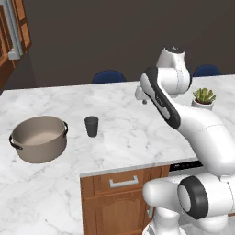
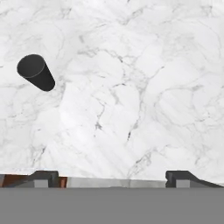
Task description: Pick the pot and glass cup and place them in the sink. Then turn on the water.
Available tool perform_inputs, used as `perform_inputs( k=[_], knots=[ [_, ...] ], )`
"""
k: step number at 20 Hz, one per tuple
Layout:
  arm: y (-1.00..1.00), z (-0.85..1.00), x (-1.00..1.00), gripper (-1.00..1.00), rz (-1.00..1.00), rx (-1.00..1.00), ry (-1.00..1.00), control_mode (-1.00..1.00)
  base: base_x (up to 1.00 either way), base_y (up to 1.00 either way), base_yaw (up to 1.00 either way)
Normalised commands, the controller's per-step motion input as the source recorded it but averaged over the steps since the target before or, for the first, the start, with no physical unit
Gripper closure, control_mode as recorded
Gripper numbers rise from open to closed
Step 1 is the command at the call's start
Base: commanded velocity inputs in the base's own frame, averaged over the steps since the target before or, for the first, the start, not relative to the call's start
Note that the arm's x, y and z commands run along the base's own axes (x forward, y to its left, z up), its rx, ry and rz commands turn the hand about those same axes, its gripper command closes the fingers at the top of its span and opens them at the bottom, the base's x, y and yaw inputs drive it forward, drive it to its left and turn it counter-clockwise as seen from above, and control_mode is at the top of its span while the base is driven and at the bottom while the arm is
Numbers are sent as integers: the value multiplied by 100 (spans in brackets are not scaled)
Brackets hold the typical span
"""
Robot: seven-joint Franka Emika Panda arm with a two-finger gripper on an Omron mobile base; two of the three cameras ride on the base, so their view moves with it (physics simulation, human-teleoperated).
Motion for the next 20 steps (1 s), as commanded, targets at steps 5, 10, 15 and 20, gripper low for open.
perform_inputs(
  k=[5, 10, 15, 20],
  knots=[
    [41, -15, 35, -100, 0, 0, 0, -100, 0, 0, 0],
    [35, -12, 17, -100, -1, 0, 0, -100, 0, 0, 0],
    [24, -3, 15, -100, 0, 0, 0, -100, 0, 0, 0],
    [16, -1, 24, -100, 0, 0, 0, -100, 0, 0, 0]
  ],
)
